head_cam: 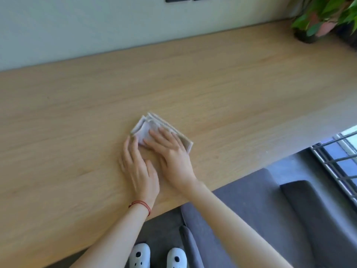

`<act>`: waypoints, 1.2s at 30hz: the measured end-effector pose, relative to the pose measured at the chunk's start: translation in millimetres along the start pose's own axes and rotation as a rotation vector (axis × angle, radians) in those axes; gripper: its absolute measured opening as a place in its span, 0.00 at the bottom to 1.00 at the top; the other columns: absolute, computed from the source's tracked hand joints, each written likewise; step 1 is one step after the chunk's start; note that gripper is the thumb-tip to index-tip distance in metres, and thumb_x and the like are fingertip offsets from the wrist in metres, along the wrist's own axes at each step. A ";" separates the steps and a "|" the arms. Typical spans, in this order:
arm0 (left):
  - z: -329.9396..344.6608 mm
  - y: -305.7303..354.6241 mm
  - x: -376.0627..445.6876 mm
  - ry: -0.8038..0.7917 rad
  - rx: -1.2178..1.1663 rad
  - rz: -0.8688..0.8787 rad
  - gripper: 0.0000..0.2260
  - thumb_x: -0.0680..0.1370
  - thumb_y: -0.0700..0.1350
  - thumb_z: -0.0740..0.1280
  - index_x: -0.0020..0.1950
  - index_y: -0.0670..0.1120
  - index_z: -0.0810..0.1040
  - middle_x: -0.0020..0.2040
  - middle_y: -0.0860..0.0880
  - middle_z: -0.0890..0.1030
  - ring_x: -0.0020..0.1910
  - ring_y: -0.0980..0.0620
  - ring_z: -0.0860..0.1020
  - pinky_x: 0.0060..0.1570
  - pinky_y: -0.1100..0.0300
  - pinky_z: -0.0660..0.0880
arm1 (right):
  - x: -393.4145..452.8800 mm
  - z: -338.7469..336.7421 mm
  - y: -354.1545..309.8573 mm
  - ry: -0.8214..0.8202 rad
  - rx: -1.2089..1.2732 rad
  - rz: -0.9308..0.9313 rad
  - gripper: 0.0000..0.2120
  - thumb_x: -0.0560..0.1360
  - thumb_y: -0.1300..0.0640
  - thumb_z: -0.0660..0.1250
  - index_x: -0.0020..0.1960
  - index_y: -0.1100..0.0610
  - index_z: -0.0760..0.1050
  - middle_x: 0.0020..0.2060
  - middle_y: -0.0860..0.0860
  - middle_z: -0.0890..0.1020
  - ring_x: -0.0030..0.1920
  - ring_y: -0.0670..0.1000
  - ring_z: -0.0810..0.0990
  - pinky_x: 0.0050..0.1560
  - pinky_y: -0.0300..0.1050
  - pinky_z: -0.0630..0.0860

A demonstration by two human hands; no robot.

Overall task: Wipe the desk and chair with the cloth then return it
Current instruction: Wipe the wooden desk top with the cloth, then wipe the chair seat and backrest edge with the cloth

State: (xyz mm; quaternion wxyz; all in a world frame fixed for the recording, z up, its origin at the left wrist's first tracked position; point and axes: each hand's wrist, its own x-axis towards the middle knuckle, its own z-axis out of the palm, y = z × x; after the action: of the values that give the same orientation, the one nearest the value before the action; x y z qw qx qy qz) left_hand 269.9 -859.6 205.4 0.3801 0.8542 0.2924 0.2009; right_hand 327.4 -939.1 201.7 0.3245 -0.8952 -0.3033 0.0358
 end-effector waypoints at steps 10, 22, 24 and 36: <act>9.3 -12.2 0.7 -0.196 0.352 0.303 0.21 0.79 0.50 0.50 0.71 0.53 0.68 0.73 0.44 0.66 0.73 0.43 0.60 0.71 0.42 0.54 | -55.9 -140.7 147.1 0.247 -0.259 0.396 0.18 0.79 0.65 0.60 0.67 0.54 0.73 0.71 0.55 0.71 0.74 0.56 0.64 0.72 0.53 0.63; 11.6 -11.2 1.7 -0.209 0.509 0.373 0.19 0.79 0.49 0.54 0.68 0.53 0.71 0.72 0.42 0.67 0.72 0.39 0.61 0.70 0.38 0.54 | -118.4 -49.8 32.6 0.154 -0.109 0.077 0.16 0.76 0.65 0.65 0.60 0.51 0.79 0.65 0.49 0.78 0.70 0.53 0.70 0.71 0.52 0.66; 12.2 -11.2 1.4 -0.209 0.488 0.367 0.18 0.79 0.48 0.56 0.68 0.53 0.71 0.72 0.42 0.67 0.72 0.39 0.60 0.71 0.38 0.53 | -125.8 -72.9 52.1 0.141 -0.130 0.106 0.18 0.75 0.69 0.65 0.59 0.54 0.80 0.64 0.50 0.79 0.70 0.54 0.71 0.68 0.52 0.70; -9.3 3.1 -69.0 -0.289 0.051 0.651 0.12 0.72 0.34 0.59 0.45 0.39 0.83 0.46 0.39 0.80 0.49 0.37 0.74 0.48 0.50 0.70 | -154.4 -66.1 6.3 0.383 -0.190 0.494 0.16 0.75 0.64 0.61 0.54 0.48 0.80 0.47 0.52 0.85 0.49 0.58 0.81 0.40 0.49 0.75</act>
State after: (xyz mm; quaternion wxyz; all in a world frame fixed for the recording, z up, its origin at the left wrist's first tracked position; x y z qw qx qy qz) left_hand 214.1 -901.3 205.3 0.3122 0.9314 -0.0469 0.1813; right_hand 222.3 -1067.4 229.4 0.2720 -0.9585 -0.0124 -0.0842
